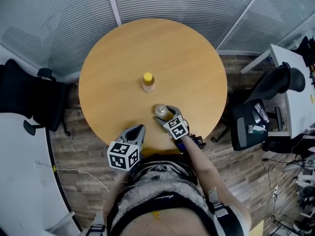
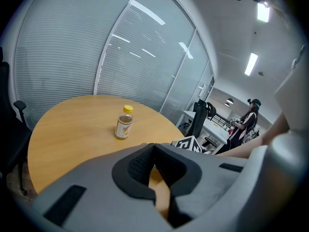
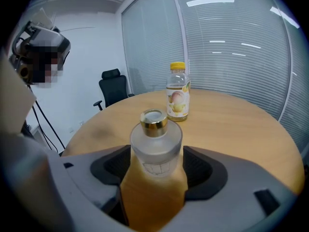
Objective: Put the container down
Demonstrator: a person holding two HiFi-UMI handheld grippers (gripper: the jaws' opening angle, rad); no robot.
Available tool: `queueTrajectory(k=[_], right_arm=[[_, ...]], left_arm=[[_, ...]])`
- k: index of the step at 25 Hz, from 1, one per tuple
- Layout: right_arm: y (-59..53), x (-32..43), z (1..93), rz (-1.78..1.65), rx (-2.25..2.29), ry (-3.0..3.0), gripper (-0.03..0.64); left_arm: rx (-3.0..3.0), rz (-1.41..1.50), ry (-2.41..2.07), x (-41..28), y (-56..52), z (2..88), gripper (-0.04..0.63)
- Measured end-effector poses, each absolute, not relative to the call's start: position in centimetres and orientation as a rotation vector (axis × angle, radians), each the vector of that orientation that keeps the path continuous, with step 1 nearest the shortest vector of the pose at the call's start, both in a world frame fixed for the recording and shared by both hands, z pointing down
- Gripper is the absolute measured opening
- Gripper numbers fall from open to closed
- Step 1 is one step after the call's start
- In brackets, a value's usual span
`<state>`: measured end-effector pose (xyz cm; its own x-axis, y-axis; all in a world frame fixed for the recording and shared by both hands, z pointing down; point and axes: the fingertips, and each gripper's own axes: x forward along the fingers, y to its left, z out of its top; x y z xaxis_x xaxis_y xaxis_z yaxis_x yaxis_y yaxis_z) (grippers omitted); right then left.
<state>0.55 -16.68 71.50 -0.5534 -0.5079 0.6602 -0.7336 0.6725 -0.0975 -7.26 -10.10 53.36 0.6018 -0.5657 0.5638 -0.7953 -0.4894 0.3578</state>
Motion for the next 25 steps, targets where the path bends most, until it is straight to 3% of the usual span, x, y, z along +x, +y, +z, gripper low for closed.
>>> queueTrajectory(k=[16,25], right_arm=[[-15.1,2.7,70.5,0.539,1.013,-2.314,0.339],[-14.4,4.0,70.4,0.561,1.047,-2.309,0.205]], left_arm=[[2.237,0.534,-1.028,-6.6,-9.7,54.2,0.021],[2.248,0.558,-0.989,-5.3,-9.8,54.8,0.021]])
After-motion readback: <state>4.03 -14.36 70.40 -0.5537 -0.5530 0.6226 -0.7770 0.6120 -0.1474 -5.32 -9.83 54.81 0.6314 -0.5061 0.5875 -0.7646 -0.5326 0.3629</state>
